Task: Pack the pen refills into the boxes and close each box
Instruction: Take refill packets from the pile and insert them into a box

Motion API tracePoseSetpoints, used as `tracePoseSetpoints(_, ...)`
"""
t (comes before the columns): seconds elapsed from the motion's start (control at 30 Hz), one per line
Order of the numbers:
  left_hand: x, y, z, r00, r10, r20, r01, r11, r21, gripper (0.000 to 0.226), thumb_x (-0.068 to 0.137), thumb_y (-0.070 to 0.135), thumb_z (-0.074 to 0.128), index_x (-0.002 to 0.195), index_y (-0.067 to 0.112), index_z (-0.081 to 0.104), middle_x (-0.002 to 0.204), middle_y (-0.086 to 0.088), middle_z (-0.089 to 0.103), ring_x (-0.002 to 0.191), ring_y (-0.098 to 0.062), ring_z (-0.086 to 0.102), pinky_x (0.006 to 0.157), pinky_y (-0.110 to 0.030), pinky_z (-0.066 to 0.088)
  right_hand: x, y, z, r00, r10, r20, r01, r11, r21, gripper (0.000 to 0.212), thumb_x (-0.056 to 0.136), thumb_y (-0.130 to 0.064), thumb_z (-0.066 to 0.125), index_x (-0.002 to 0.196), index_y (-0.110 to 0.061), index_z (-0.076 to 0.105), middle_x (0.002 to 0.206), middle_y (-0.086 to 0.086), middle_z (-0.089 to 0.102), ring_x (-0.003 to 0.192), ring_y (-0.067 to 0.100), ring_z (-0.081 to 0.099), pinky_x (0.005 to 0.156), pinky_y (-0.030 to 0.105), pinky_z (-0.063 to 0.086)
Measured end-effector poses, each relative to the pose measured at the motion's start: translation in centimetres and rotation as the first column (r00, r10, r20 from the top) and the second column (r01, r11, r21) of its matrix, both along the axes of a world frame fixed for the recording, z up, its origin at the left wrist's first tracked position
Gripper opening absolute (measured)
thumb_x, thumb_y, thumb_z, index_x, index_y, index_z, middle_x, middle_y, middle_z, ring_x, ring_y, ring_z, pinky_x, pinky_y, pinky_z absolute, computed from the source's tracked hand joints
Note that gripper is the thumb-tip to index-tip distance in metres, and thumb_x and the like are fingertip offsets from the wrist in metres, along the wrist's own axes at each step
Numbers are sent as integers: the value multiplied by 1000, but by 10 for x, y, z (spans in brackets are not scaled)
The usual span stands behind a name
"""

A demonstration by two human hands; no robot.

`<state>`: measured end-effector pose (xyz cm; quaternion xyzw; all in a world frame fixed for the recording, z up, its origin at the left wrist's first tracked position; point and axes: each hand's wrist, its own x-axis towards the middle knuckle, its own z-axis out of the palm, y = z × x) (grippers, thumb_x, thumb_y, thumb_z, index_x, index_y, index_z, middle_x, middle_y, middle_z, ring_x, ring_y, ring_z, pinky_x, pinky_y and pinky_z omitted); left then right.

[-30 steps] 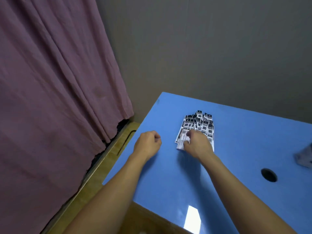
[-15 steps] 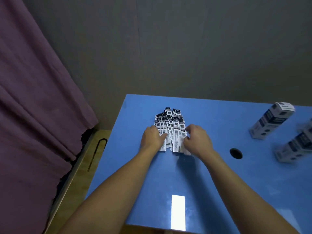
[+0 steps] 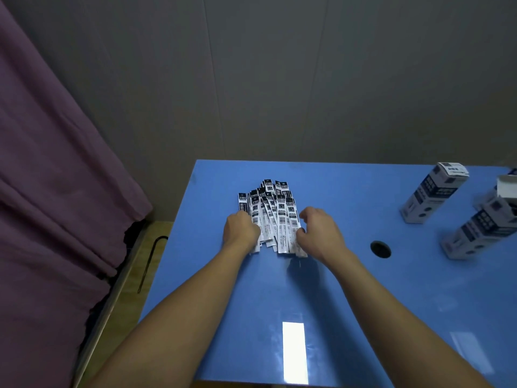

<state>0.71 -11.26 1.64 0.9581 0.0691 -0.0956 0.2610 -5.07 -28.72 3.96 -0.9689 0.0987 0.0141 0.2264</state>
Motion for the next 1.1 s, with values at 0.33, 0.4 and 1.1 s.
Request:
tracePoseSetpoints(0.33,0,2,-5,999,13,40,-12,1000,-13,32,91,12,60,64,12,44,75,-7,55,64,-22,52,57,-32,43,1,9,-4,1000,20,-15,-20,1000,-3,43,88,-17,55,131,-12,54,127,8,56,117,28,53,93,38,49)
tracePoseSetpoints(0.4,2,5,-1,999,41,19,-41,999,-23,28,89,4,57,65,11,45,80,-10,57,69,-25,55,59,-32,45,1,7,-5,1000,12,-14,-12,1000,2,43,88,-18,55,130,-12,55,127,8,56,118,28,53,93,38,49)
tracePoseSetpoints(1.1,-19,-78,30,926,-361,108,374,842,-390,9,85,14,64,89,8,71,91,-8,72,90,-25,67,79,-38,55,-112,-66,-19,876,-464,-133,464,885,-28,44,88,-21,57,130,-11,53,127,11,55,113,30,56,86,37,49)
